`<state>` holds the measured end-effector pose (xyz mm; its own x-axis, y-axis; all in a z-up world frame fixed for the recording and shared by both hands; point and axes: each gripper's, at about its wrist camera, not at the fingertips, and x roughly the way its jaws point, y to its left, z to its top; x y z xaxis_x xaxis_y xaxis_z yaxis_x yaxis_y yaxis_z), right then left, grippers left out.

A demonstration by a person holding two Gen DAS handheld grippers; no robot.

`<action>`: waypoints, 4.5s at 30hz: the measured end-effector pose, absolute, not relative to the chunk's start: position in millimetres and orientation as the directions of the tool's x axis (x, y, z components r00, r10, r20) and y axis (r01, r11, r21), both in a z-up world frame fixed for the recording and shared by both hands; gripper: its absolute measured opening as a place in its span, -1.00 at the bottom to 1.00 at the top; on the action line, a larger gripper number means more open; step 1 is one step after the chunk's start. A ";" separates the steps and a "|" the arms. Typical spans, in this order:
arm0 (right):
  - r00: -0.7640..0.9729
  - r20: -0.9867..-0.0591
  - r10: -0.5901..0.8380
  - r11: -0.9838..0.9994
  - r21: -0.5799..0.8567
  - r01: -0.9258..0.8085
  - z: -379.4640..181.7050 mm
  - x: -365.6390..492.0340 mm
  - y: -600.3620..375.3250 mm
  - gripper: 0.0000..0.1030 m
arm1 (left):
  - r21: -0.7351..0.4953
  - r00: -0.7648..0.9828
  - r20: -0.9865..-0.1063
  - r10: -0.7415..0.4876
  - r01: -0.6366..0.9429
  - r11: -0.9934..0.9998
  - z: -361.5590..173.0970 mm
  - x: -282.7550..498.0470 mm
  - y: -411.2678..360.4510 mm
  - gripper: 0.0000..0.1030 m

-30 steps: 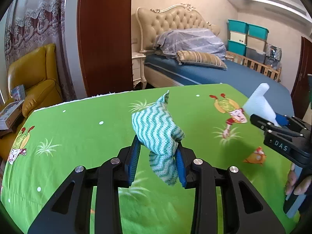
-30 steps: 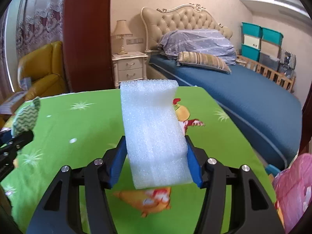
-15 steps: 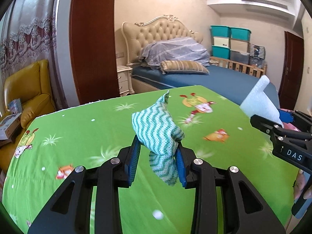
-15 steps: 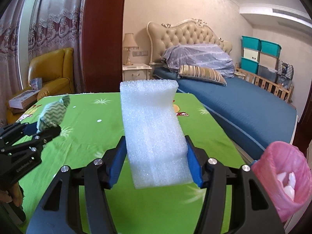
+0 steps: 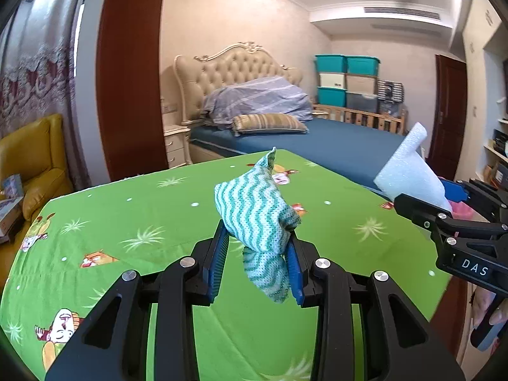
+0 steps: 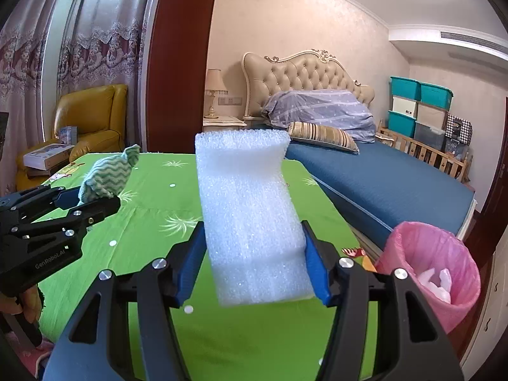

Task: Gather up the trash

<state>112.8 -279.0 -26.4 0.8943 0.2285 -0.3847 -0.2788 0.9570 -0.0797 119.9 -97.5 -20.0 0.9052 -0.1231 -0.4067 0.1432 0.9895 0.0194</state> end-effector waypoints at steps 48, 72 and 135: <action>0.934 -0.342 -0.105 0.994 -0.048 0.094 -17.0 119.4 -538.1 0.12 | 0.035 0.719 -0.495 -0.488 0.578 0.815 0.7 193.8 -313.3 -0.36; 0.908 -0.416 -0.046 0.999 -0.002 0.049 -30.7 250.3 -615.8 0.37 | -0.061 0.621 -0.518 -0.588 0.659 0.750 -7.9 279.6 -435.1 -0.28; 0.920 -0.343 -0.188 0.981 -0.026 0.190 -40.2 54.0 -527.9 0.91 | 0.028 0.759 -0.378 -0.530 0.581 0.813 -6.4 124.6 -306.5 0.86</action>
